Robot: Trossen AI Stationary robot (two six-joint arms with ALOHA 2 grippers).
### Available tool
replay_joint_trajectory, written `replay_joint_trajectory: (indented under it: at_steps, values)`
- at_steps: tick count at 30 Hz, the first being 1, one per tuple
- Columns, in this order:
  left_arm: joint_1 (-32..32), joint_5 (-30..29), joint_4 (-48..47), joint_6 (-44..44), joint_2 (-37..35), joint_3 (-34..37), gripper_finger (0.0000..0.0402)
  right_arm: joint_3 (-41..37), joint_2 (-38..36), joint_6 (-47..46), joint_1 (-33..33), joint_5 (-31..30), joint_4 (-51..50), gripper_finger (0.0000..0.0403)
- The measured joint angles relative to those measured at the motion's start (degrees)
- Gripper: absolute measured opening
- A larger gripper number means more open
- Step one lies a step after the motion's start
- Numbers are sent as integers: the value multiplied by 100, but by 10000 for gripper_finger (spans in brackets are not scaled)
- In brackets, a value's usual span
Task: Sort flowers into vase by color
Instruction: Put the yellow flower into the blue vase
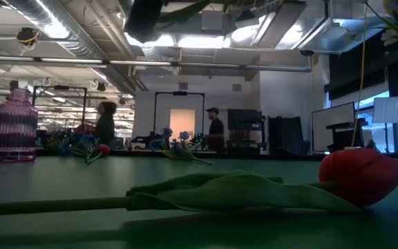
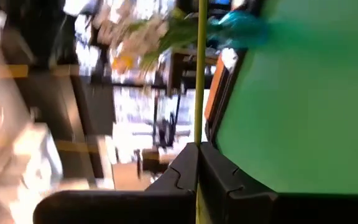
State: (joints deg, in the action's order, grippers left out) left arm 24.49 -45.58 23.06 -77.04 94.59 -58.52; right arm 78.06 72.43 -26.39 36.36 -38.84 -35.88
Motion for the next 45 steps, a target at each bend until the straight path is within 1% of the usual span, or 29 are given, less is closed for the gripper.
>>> replay_joint_trajectory:
  at_steps: [3, 5, 9, 12, 15, 18, 21, 23, 27, 29, 35, 42, 45]
  values:
    - [-149, 654, 170, -459, 0, -27, 0, 0, 291, -249, 0, 23, 13, 188]
    - [-193, 1067, 549, -715, 61, -34, 0, 0, 511, -579, 0, 60, 46, 188]
    - [-156, 1394, 1650, -1568, 334, -37, 0, 0, 928, -1250, -50, 143, 550, 188]
    - [-157, 1661, 1735, -1732, 405, -37, 0, 0, 1131, -1537, -86, 384, 1089, 188]
    - [-105, 1666, 1809, -1929, 493, -37, 0, 0, 1218, -1789, -180, 353, 1176, 188]
    - [61, 1676, 1881, -1960, 520, -37, 0, 0, 1204, -2082, -318, 326, 902, 188]
    - [278, 1750, 1931, -1960, 511, -37, 0, 0, 1153, -2139, -504, 322, 681, 188]
    - [402, 1773, 1904, -1964, 513, -37, 0, 0, 1144, -2163, -678, 591, 632, 188]
    - [551, 1772, 1915, -2024, 511, -37, 0, 0, 1236, -2466, -1042, 1887, 746, 188]
    - [574, 1772, 1896, -2026, 511, -37, 0, -1, 1346, -2581, -1128, 2229, 918, 188]
    - [574, 1805, 1870, -2001, 511, -37, 0, -2, 1575, -2611, -1132, 2567, 1699, 188]
    - [682, 1763, 1851, -1862, 511, -37, 0, -4, 1592, -2589, -1126, 2620, 1700, 189]
    - [772, 1750, 1812, -1780, 511, -37, 0, -4, 1590, -2449, -1126, 2710, 1725, 196]
